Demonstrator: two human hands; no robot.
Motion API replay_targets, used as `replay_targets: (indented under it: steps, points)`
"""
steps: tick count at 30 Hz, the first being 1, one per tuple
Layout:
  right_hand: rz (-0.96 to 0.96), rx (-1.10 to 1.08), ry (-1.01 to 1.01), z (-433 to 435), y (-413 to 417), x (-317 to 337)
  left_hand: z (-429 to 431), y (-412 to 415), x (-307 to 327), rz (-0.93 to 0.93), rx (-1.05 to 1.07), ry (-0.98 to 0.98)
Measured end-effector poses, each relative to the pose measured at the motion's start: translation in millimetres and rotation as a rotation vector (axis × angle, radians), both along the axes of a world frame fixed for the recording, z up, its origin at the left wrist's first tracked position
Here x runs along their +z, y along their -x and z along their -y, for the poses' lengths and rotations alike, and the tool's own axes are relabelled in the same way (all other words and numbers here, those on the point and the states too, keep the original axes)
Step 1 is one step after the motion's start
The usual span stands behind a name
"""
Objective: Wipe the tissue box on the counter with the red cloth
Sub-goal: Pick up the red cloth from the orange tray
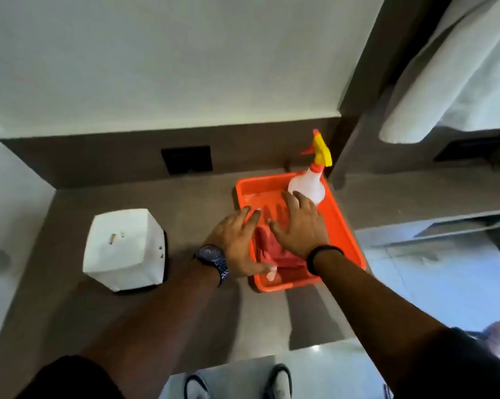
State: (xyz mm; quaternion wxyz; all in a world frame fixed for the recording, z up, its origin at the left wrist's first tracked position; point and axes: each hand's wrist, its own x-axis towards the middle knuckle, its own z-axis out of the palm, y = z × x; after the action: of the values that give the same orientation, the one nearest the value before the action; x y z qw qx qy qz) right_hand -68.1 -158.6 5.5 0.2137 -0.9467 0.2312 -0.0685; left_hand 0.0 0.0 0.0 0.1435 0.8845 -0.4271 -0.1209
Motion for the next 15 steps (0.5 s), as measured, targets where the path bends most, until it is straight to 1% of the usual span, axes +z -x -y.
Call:
replay_targets:
  steps: [1,3,5,10,15]
  points:
    - [-0.106,-0.009,-0.030,-1,2,-12,3,2,-10,-0.046,-0.007,-0.028]
    - [-0.247,-0.008,-0.041,-4,5,-35,7,3,-28,-0.076,-0.007,-0.055]
    - [-0.332,-0.013,-0.068,-7,8,-54,9,3,-42,-0.097,-0.016,-0.074]
    - [-0.319,-0.017,-0.044,-7,4,-69,8,2,-53,-0.105,-0.034,-0.052]
    - [-0.303,-0.075,-0.006,-12,-8,-75,7,0,-56,-0.086,-0.046,-0.037]
